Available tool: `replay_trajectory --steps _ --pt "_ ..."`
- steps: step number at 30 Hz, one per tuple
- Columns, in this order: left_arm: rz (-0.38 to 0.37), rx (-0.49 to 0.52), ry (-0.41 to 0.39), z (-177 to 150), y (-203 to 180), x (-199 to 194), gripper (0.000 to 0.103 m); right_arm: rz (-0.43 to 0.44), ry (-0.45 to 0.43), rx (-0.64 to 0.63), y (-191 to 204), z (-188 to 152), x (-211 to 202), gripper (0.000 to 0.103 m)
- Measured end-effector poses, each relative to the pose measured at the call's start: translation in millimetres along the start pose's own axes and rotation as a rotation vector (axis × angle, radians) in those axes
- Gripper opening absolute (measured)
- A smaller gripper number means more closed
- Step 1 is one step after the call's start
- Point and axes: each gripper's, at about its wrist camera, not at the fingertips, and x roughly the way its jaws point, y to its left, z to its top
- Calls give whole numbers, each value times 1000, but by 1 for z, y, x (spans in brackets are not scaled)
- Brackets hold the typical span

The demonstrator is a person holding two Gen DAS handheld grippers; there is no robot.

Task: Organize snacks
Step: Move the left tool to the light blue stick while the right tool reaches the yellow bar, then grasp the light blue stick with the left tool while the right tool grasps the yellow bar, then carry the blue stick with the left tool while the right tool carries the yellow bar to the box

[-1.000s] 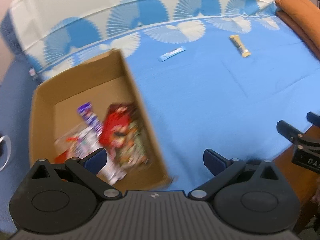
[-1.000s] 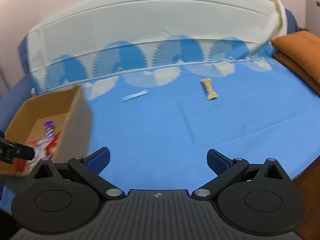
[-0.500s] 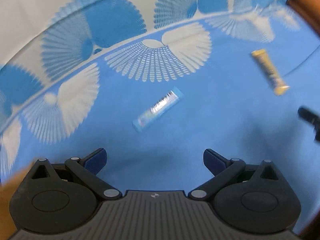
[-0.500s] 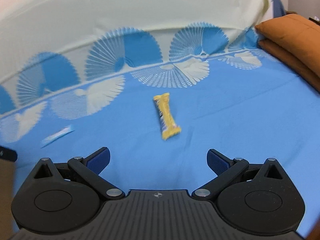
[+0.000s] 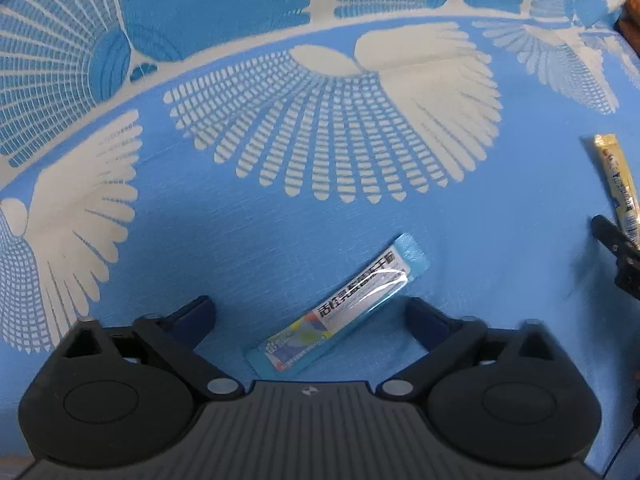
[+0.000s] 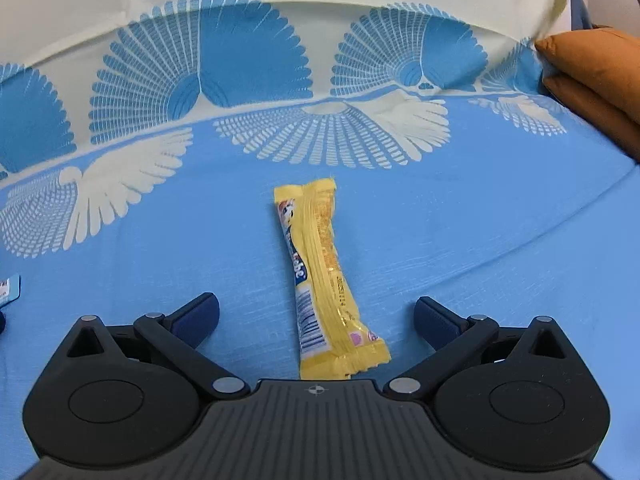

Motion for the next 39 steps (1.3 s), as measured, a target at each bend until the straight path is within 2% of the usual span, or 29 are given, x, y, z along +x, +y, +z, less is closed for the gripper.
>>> replay_trajectory --steps 1,2,3,4,5,6,9,13,16,20,24,28,32,39 --pt "-10 -4 -19 -2 -2 -6 69 2 8 -1 2 1 0 103" --pt "-24 6 -32 -5 -5 -13 28 5 13 0 2 2 -1 99" --pt "-53 10 -19 -7 -7 -19 14 7 7 -13 4 2 -5 83" --pt "-88 -10 -5 -10 -7 -23 14 15 -4 -34 5 3 -10 69" --pt "-103 -30 -11 -13 -7 -28 14 1 -5 -58 9 3 -15 38" --pt "-100 -28 -27 -18 -10 -35 14 -18 9 -69 11 5 -16 27" --pt "-106 -34 -52 -32 -14 -59 14 -45 48 -54 16 1 -30 27" --pt "-102 3 -113 -52 -32 -104 14 -13 34 -21 18 -6 -69 27" --pt "-91 15 -137 -72 -43 -137 14 24 34 59 16 -14 -111 27" --pt "-108 -31 -140 -106 -49 -179 14 80 42 211 19 -42 -181 27" --pt "-105 -13 -170 -151 -56 -225 14 132 39 277 34 -65 -247 27" --pt "-130 -38 -179 -197 -44 -270 14 185 32 263 52 -77 -309 27" --pt "-104 -71 -210 -245 -26 -315 14 245 18 212 72 -85 -364 27" --pt "21 -153 -237 -333 13 -373 14 381 -11 107 120 -99 -444 27"
